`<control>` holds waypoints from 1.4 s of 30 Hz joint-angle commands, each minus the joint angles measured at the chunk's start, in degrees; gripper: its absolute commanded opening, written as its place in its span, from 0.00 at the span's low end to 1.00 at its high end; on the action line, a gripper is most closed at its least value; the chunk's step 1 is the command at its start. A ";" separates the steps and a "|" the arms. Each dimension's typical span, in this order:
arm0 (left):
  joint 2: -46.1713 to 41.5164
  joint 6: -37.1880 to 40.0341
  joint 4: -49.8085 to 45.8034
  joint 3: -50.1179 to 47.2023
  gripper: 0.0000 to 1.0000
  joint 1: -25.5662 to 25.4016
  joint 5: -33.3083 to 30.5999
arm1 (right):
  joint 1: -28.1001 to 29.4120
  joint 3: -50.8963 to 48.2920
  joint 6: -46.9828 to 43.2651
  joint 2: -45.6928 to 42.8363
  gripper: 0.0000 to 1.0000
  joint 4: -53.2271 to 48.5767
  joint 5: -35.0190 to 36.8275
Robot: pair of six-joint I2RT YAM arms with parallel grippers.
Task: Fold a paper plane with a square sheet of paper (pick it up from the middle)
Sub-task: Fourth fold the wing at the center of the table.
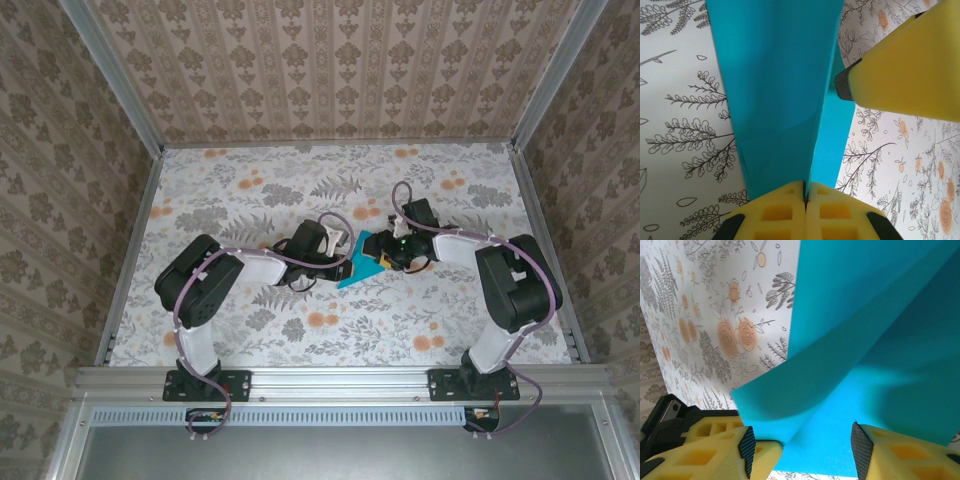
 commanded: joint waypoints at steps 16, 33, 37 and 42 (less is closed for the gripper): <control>2.28 -2.22 3.45 -0.26 0.05 0.46 4.14 | 0.48 2.64 -0.85 5.60 0.55 -2.00 0.98; -7.14 -4.75 1.26 -4.32 0.36 2.34 -1.55 | 1.63 5.66 -3.49 8.42 0.60 -11.40 7.31; -9.16 -6.93 2.77 -5.74 0.31 2.22 -2.65 | 1.98 6.43 -3.95 9.01 0.61 -13.13 8.82; -8.42 -9.32 7.30 -6.40 0.23 1.30 -1.34 | 2.38 7.10 -4.48 9.89 0.62 -15.27 10.68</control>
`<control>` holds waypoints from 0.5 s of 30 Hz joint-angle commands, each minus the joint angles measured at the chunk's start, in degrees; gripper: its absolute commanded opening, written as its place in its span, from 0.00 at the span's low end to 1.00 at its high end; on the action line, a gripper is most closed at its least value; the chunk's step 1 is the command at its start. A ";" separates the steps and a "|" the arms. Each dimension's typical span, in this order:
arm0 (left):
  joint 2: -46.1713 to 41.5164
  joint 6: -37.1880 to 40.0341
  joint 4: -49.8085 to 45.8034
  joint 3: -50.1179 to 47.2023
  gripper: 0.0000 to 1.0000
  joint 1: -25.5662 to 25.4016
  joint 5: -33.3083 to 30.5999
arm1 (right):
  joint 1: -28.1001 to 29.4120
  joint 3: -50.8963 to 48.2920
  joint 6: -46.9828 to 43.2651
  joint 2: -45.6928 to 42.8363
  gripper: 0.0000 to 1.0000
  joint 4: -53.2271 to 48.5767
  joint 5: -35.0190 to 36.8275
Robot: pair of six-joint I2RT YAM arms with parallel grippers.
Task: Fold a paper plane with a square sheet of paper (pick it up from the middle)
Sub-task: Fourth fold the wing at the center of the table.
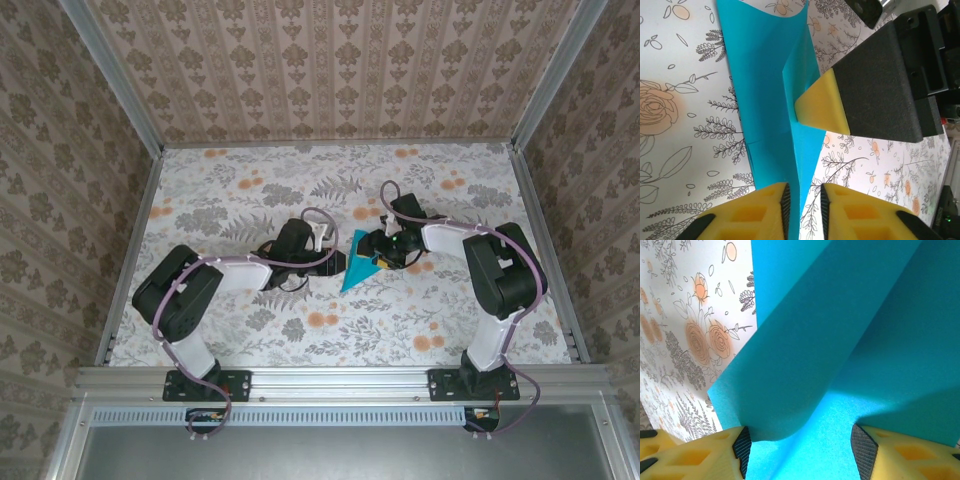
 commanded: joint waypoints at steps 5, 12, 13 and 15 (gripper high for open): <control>2.64 -3.27 5.26 1.27 0.19 -1.52 3.88 | 0.48 -0.25 -1.29 4.47 0.64 -7.88 8.62; 5.65 -3.36 5.32 2.82 0.17 -2.63 5.47 | 0.59 0.87 -0.06 5.91 0.64 -9.82 10.29; 5.86 -3.28 4.90 2.92 0.17 -2.62 5.45 | 0.58 0.96 0.01 6.07 0.65 -9.97 10.41; 6.47 -3.22 3.91 3.56 0.16 -2.63 5.21 | 0.54 0.97 0.14 6.25 0.65 -10.25 10.70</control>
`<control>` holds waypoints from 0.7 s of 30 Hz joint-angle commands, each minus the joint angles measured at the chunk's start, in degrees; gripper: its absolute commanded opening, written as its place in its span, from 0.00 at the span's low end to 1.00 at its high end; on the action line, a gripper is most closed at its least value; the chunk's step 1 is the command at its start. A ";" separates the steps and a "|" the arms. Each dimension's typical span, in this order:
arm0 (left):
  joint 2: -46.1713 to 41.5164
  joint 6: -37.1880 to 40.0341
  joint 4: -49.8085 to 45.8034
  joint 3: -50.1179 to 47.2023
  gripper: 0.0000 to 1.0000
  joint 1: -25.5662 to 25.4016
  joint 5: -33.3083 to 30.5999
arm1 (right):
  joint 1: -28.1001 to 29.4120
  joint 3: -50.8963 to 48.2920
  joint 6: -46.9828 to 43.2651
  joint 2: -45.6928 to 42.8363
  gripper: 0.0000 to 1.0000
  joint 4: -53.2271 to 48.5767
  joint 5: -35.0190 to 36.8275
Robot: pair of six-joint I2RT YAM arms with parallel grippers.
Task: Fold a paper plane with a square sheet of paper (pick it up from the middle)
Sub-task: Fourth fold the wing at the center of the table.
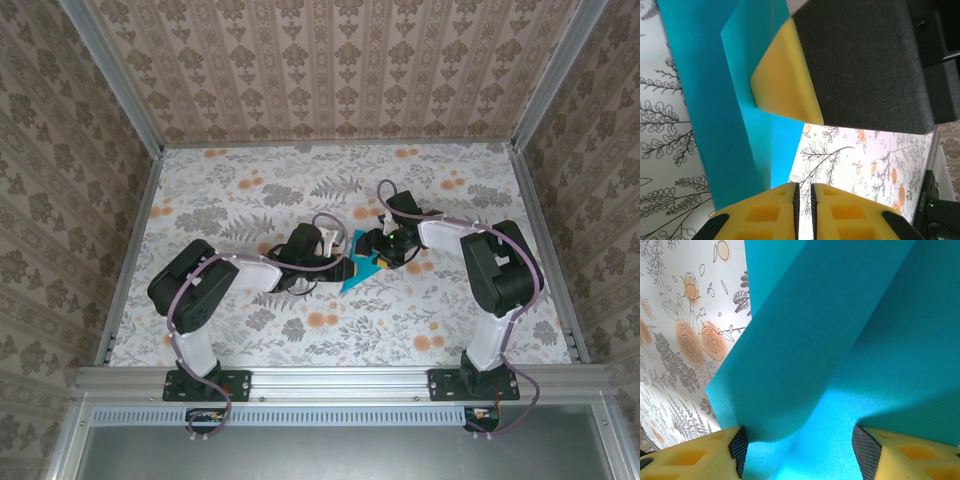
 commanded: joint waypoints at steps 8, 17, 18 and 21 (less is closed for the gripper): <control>2.44 -0.50 -3.63 2.53 0.12 0.36 -2.73 | -0.01 -2.55 -0.42 5.01 0.65 -5.10 7.67; 3.07 -0.55 -4.28 2.68 0.10 0.79 -3.97 | 0.00 -2.58 -1.53 4.65 0.64 -5.13 6.91; 3.08 -0.49 -4.37 2.72 0.10 0.81 -3.96 | 0.00 -2.48 -1.49 4.79 0.64 -5.34 7.23; 3.13 -0.34 -4.54 2.87 0.10 0.98 -3.72 | 0.04 -1.97 -1.62 5.67 0.63 -6.33 8.67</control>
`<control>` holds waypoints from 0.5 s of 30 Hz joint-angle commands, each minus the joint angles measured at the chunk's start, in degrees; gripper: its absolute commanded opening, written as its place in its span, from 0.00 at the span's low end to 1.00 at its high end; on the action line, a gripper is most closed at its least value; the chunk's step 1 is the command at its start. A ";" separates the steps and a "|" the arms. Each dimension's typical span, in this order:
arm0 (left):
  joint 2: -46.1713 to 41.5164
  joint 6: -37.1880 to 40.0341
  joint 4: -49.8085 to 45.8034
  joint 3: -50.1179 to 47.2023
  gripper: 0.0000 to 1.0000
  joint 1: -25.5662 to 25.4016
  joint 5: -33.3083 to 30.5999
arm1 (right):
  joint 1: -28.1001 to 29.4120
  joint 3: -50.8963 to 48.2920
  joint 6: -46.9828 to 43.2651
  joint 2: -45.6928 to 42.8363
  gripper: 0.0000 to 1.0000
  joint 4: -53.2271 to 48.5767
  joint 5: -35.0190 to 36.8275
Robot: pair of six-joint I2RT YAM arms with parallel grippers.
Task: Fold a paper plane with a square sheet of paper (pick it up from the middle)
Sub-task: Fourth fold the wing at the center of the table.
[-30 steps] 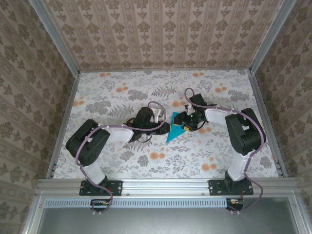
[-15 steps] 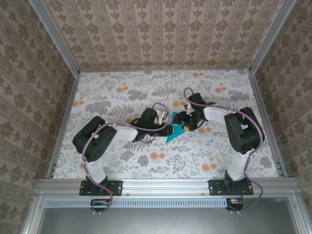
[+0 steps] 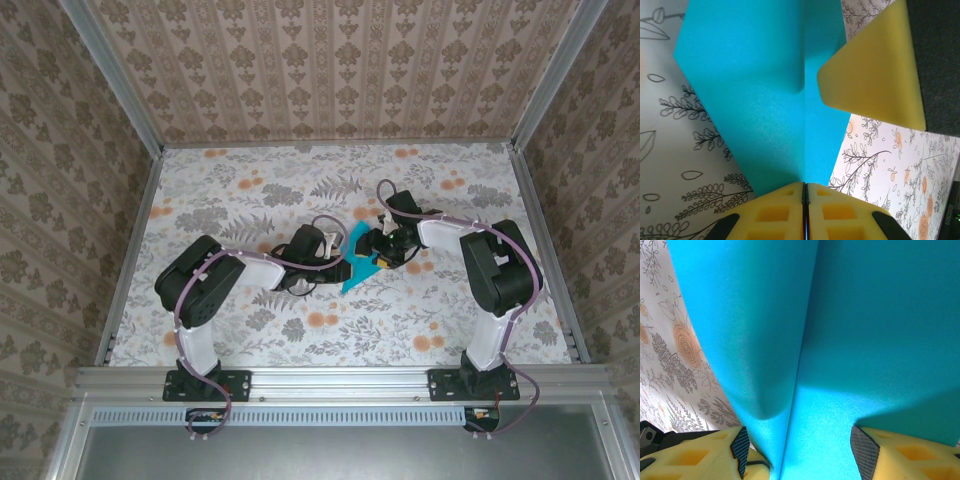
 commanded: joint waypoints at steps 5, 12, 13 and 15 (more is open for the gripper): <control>0.40 0.15 -0.78 1.94 0.10 0.55 0.56 | 0.51 -1.60 -1.55 6.28 0.66 -6.41 9.72; -0.03 0.98 0.00 2.09 0.11 0.42 1.81 | 1.64 -0.14 -0.51 7.16 0.73 -9.76 14.28; -0.12 1.05 0.04 2.10 0.12 0.41 1.90 | 1.79 0.20 -0.17 7.42 0.73 -10.47 14.95; -0.22 1.19 0.10 1.99 0.12 0.37 1.84 | 1.94 0.81 0.91 8.13 0.73 -12.01 16.75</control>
